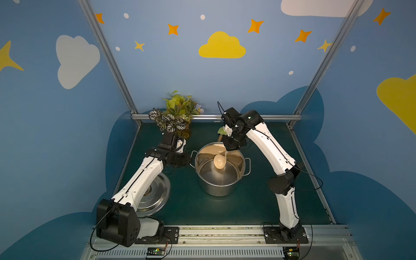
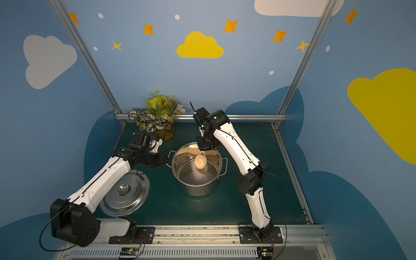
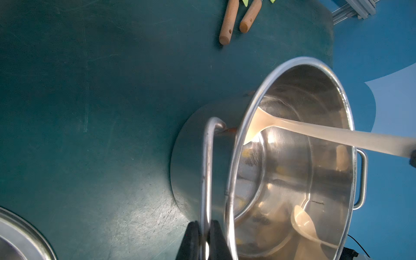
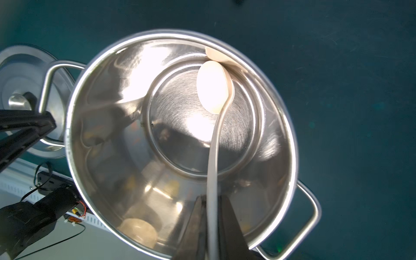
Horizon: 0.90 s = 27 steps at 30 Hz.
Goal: Stir the soup with a spoon
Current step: Stir the soup in the pan with a stick.
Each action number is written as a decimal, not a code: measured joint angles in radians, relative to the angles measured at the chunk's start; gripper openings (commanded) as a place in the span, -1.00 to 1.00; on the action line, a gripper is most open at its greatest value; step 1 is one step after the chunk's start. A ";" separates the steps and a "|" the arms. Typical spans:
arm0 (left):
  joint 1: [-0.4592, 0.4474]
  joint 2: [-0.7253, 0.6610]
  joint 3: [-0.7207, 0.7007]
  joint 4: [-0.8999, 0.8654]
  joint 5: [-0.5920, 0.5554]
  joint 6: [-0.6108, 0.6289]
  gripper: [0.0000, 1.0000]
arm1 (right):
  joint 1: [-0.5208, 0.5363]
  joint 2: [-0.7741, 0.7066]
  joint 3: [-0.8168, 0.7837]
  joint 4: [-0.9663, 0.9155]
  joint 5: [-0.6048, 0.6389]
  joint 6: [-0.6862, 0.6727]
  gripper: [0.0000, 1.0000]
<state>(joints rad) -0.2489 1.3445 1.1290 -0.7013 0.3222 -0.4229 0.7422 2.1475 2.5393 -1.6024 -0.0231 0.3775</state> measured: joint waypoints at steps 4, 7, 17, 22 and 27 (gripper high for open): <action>0.000 0.000 0.000 0.000 0.000 0.000 -0.95 | 0.043 0.023 0.045 0.000 -0.047 -0.001 -1.00; 0.000 0.000 0.000 0.000 0.000 0.000 -0.95 | 0.080 0.023 0.055 0.000 -0.081 -0.002 -1.00; 0.000 -0.001 0.000 0.000 0.000 0.000 -0.95 | 0.187 -0.052 -0.066 0.000 -0.111 0.002 -1.00; 0.000 -0.002 0.000 0.000 0.000 0.000 -0.95 | 0.220 -0.200 -0.236 0.000 -0.100 0.012 -1.00; 0.000 -0.002 0.000 0.000 0.000 0.000 -0.95 | 0.221 -0.364 -0.411 0.000 -0.055 0.030 -1.00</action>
<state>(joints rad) -0.2489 1.3426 1.1290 -0.7013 0.3218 -0.4229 0.9634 1.7840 2.1284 -1.6020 -0.0776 0.4076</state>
